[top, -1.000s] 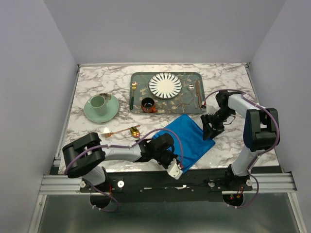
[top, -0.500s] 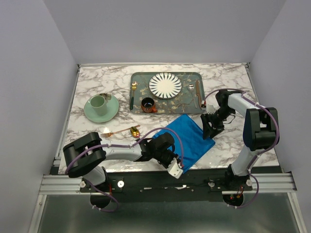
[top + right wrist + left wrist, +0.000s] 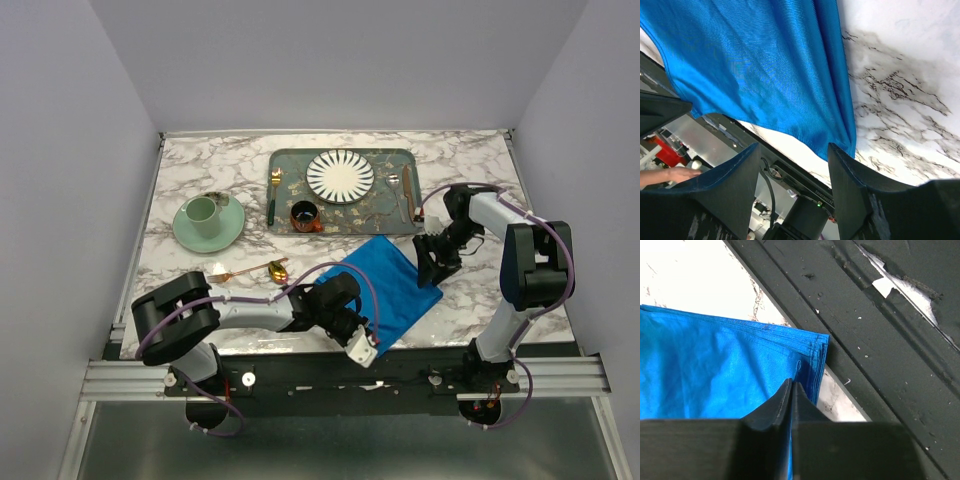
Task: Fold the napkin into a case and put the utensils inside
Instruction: Pick up the top corner of the square folded napkin from the center of the board, then fold the top corner of the square-folded napkin at the center of the board.
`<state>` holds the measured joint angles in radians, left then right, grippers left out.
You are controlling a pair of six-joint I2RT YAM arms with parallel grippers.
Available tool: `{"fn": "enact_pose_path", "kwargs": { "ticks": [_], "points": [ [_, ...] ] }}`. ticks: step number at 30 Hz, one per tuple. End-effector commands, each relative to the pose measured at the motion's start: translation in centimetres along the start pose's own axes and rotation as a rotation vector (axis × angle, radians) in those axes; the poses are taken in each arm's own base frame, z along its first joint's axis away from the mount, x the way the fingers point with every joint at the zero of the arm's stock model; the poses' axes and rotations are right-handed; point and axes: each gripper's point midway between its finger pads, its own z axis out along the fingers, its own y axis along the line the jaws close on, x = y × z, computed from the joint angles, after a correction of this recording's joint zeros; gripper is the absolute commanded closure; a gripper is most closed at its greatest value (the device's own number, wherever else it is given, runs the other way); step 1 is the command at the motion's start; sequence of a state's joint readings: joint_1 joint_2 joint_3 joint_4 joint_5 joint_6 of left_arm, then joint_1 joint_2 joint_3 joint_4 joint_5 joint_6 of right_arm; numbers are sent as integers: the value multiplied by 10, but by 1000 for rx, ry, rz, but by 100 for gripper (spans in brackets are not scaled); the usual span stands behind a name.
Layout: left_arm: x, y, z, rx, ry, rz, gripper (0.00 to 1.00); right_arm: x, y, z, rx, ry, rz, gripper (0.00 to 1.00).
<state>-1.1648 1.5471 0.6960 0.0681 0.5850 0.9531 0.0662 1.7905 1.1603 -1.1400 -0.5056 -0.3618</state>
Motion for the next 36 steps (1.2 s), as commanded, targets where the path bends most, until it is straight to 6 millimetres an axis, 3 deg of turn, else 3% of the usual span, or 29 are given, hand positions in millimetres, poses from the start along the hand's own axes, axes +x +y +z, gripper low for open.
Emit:
{"fn": "enact_pose_path", "kwargs": {
  "ticks": [1,3,10,22,27,31,36],
  "points": [
    [-3,13,1,-5,-23,-27,100,-2,0,-2,-8,10,-8,36],
    [1,22,-1,-25,-18,-65,100,-3,0,-2,-8,10,-10,36],
    [7,94,-22,-161,-55,-238,100,-11,-5,-8,-2,-17,-1,36],
    [78,195,-42,-382,2,-462,100,-17,-12,-16,-20,-40,26,36],
    [109,209,-43,-414,37,-525,100,-19,-15,-14,-19,-34,28,36],
    [118,228,-51,-463,41,-544,100,-20,-16,-13,-20,-30,30,36],
    [125,231,-50,-460,57,-567,100,-20,-17,-12,-20,-27,31,36]
  ]
}}
